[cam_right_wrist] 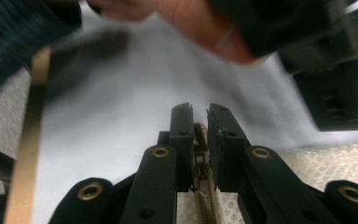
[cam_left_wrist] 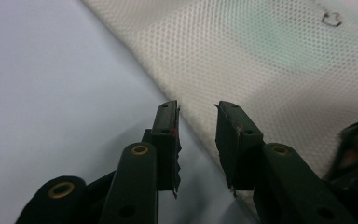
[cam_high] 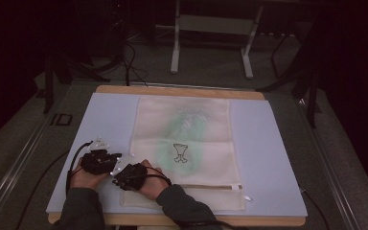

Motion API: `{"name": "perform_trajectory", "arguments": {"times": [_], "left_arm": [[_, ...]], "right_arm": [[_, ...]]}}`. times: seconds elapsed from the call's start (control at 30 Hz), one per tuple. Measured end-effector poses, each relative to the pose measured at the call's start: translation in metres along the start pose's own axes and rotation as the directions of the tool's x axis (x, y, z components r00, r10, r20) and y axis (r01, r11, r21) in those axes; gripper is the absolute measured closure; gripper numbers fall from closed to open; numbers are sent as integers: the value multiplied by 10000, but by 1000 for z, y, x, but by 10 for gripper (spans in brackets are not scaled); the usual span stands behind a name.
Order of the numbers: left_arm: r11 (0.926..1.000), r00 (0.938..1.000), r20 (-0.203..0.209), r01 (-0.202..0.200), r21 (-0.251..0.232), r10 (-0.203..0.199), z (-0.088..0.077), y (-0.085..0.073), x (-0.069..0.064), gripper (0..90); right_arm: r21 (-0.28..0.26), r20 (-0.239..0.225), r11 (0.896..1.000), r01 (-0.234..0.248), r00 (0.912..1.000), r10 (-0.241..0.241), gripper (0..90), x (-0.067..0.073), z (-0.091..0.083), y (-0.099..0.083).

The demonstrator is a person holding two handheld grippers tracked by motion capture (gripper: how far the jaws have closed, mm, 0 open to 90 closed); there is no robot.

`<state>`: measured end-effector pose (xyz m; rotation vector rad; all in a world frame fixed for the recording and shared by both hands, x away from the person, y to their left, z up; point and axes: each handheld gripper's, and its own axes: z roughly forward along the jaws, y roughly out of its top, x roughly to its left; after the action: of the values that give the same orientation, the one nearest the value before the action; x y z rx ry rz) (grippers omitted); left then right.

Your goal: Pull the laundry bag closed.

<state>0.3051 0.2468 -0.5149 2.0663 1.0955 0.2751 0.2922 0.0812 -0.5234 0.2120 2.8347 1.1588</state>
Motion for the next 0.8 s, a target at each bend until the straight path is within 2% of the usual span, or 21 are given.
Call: {"name": "perform_trajectory", "arguments": {"times": [0.17, 0.33, 0.5, 0.8], "left_arm": [[10000, 10000, 24, -46, -29, 46, -1, 0, 0, 691], [10000, 10000, 19, -53, 26, 53, 0, 0, -1, 689], [9999, 9999, 59, -104, 114, 104, 2, 0, -2, 689], [9998, 9997, 164, -155, 138, 153, 2, 1, -4, 697]], "right_arm": [[-371, -119, 9992, -172, 9998, 167, 810, -3, -14, -3], [-280, -117, 9994, -184, 9998, 181, 810, -3, -28, -15], [-135, -245, 9995, -301, 9993, 297, 807, -6, -26, -24], [-9, -443, 9984, -559, 9975, 558, 805, -10, -20, -24]]}}
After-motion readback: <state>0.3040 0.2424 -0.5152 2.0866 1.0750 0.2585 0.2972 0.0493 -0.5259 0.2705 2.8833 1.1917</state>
